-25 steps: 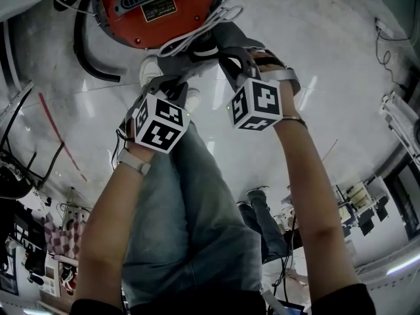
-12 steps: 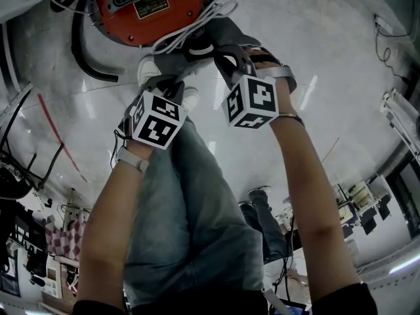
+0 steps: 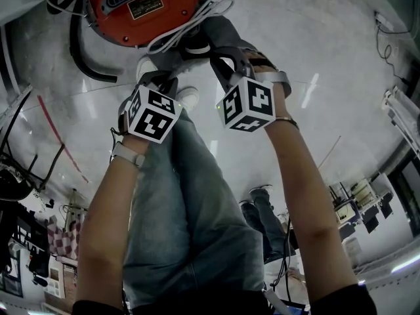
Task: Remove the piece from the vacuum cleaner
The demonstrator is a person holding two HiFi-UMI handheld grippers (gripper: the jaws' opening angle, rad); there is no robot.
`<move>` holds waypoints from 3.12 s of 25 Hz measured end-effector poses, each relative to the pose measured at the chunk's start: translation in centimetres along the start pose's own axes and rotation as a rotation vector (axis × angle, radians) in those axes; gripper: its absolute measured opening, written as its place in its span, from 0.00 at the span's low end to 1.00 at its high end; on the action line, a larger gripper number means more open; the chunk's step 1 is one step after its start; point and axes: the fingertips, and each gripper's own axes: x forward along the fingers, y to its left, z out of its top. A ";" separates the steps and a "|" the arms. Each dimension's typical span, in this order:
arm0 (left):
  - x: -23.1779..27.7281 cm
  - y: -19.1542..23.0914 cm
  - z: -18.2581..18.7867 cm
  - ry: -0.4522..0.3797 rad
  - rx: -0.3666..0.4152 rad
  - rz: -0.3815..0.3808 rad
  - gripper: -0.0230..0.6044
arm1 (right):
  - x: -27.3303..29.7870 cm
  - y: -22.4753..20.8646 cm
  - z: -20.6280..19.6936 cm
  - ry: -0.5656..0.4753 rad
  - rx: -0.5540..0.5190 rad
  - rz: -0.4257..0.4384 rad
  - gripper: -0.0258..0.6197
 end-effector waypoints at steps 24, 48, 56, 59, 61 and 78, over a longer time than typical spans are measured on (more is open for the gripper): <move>0.6 -2.5 -0.9 0.043 -0.092 -0.149 0.09 | 0.1 -0.1 0.0 0.035 -0.003 0.020 0.16; 0.5 -4.0 -0.9 0.094 -0.084 -0.281 0.09 | 0.6 0.1 -0.4 0.051 0.011 0.046 0.18; 0.9 -3.2 -1.6 0.123 -0.049 -0.262 0.09 | 0.4 0.4 -0.4 0.044 0.060 0.032 0.17; 0.9 -2.7 -1.7 0.132 -0.018 -0.242 0.09 | 0.3 0.6 -0.5 0.043 0.073 0.020 0.16; 0.7 -2.4 -1.7 0.137 0.000 -0.229 0.09 | 0.2 0.7 -0.5 0.040 0.086 0.014 0.16; 0.9 -1.5 -2.0 0.150 0.022 -0.173 0.09 | -0.1 1.6 -0.6 0.032 0.158 0.003 0.14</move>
